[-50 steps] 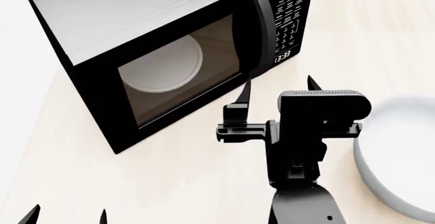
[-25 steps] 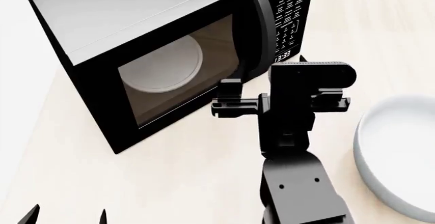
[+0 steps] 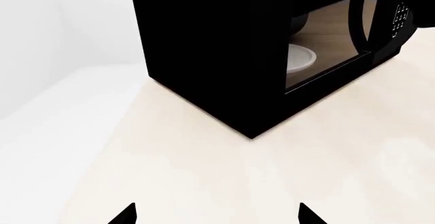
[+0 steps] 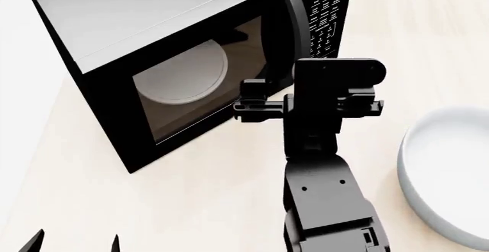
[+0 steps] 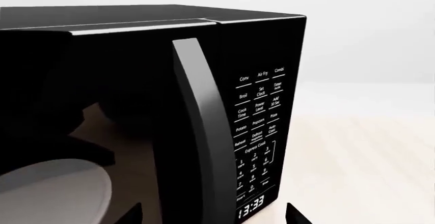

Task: Open the microwave.

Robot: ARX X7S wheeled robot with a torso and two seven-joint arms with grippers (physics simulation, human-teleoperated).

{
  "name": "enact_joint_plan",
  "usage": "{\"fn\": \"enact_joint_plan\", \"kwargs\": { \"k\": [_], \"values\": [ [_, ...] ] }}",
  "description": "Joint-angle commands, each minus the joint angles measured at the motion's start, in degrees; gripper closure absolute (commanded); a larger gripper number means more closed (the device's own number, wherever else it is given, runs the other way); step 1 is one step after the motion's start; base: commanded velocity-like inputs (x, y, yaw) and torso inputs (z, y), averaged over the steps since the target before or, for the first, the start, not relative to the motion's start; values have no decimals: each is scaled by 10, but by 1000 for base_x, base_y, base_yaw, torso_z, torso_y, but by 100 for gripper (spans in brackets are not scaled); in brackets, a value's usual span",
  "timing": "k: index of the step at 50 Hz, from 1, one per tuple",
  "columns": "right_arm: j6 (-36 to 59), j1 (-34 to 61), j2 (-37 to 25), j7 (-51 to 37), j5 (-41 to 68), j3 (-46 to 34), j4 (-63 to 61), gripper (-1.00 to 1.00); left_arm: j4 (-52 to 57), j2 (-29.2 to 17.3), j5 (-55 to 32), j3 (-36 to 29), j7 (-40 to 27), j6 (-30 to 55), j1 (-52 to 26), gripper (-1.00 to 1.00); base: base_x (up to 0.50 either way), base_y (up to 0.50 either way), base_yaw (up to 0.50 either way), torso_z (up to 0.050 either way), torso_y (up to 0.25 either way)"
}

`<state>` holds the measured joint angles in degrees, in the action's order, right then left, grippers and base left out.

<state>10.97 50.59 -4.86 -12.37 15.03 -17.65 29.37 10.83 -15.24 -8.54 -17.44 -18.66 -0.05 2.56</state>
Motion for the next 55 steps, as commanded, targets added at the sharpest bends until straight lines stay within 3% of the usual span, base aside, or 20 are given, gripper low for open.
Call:
{"fn": "enact_joint_plan", "kwargs": {
  "k": [1, 46, 47, 55],
  "values": [
    [-15, 26, 6, -3, 2, -3, 49, -100, 0, -2, -2, -2, -2, -1, -1, -100, 0, 0, 0, 0, 0],
    [-45, 76, 8, -7, 18, -27, 129, -100, -1, -9, -8, -10, -11, -3, -3, -100, 0, 0, 0, 0, 0],
    [-44, 76, 7, -8, 18, -27, 127, 100, -1, -9, -8, -10, -11, -3, -3, -100, 0, 0, 0, 0, 0],
    [-42, 67, 2, -12, 24, -29, 114, 100, 1, -11, -9, -11, -13, -2, -2, -100, 0, 0, 0, 0, 0]
  ]
}}
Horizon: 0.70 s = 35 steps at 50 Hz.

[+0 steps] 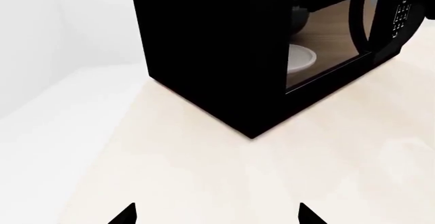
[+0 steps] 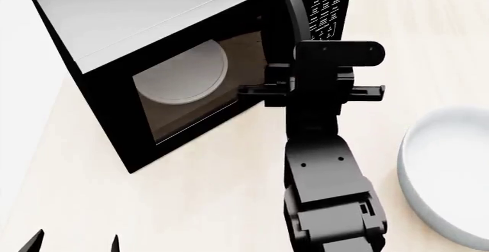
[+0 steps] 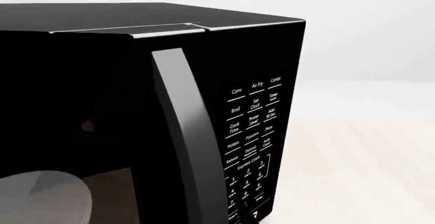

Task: Open the microwave.

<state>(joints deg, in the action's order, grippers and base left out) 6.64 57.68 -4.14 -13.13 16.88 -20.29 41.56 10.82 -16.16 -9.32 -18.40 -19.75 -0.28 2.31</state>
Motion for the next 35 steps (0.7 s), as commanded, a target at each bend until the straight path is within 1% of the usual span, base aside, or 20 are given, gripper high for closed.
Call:
{"fn": "enact_joint_plan", "kwargs": {
  "k": [1, 19, 35],
  "values": [
    [0, -5, -5, -5, 7, -2, -9, 100, 2, -2, -1, -2, -2, 0, 0, -100, 0, 0, 0, 0, 0],
    [7, -34, -15, -9, 21, -10, -58, 100, 8, -6, -4, -4, -6, 1, 0, -100, 0, 0, 0, 0, 0],
    [38, -105, -43, -27, 42, -15, -193, 100, 8, -8, -4, -7, -11, 1, 0, -100, 0, 0, 0, 0, 0]
  ]
}}
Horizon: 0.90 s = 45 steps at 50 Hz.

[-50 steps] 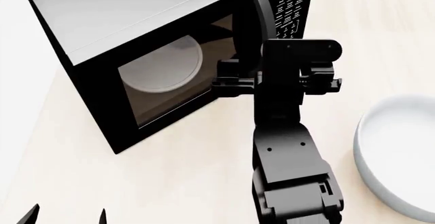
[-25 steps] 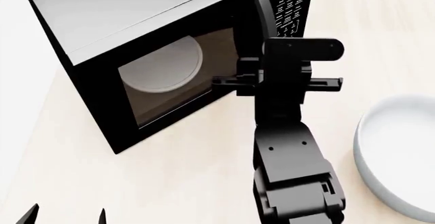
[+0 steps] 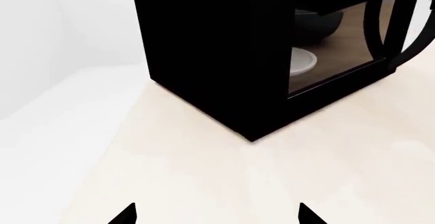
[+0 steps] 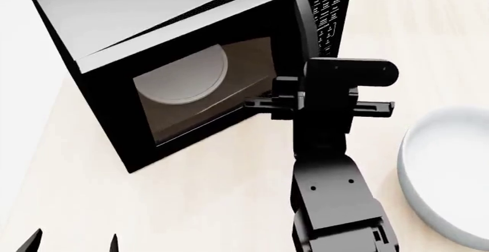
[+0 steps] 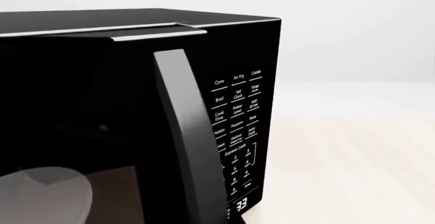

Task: Open the microwave.

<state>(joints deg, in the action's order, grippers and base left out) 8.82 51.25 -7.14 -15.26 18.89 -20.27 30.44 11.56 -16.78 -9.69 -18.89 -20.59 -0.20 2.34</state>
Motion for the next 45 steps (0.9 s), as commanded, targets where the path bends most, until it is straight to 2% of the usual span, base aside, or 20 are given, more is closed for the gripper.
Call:
{"fn": "enact_joint_plan", "kwargs": {
  "k": [1, 30, 45],
  "values": [
    [18, -44, -14, -5, 25, -14, -89, 100, -1, -1, 0, -2, -3, 0, -1, -100, 0, 0, 0, 0, 0],
    [39, -171, -64, -34, 50, -32, -323, 100, 3, -7, -4, -6, -8, -1, -1, -100, 0, 0, 0, 0, 1],
    [11, -239, -80, -43, 52, -40, -389, 100, -1, -8, -8, -6, -8, -5, -3, -100, 0, 0, 0, 0, 2]
  ]
}}
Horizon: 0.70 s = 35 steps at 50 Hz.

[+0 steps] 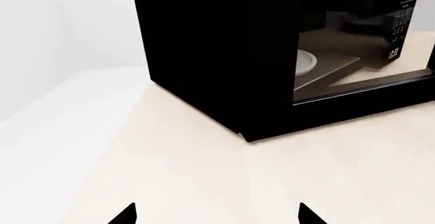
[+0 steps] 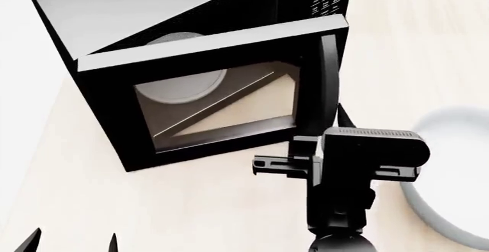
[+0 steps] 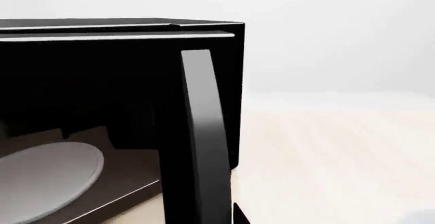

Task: Open the microwave.

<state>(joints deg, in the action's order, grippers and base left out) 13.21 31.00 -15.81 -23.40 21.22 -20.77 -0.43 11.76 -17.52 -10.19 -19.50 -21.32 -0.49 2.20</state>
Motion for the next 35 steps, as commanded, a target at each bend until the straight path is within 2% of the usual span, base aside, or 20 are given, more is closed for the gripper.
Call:
{"fn": "enact_joint_plan", "kwargs": {
  "k": [1, 30, 31, 35],
  "values": [
    [-34, -40, 6, 37, 29, -35, -84, 100, -3, -1, -3, 0, -1, -2, -2, -100, 0, 0, 0, 0, 0],
    [-48, -78, -14, 24, 31, -36, -134, 100, 4, -5, -6, -6, -6, 0, 0, -100, 0, 0, 0, 1, 2],
    [-48, -74, -14, 25, 21, -42, -127, -100, 5, -6, -6, -6, -6, 0, 0, -100, 0, 0, 0, 0, 0],
    [-48, -72, -10, 21, 22, -42, -125, -100, 9, -7, -7, -5, -8, 0, 2, -100, 0, 0, 0, 3, 2]
  ]
}}
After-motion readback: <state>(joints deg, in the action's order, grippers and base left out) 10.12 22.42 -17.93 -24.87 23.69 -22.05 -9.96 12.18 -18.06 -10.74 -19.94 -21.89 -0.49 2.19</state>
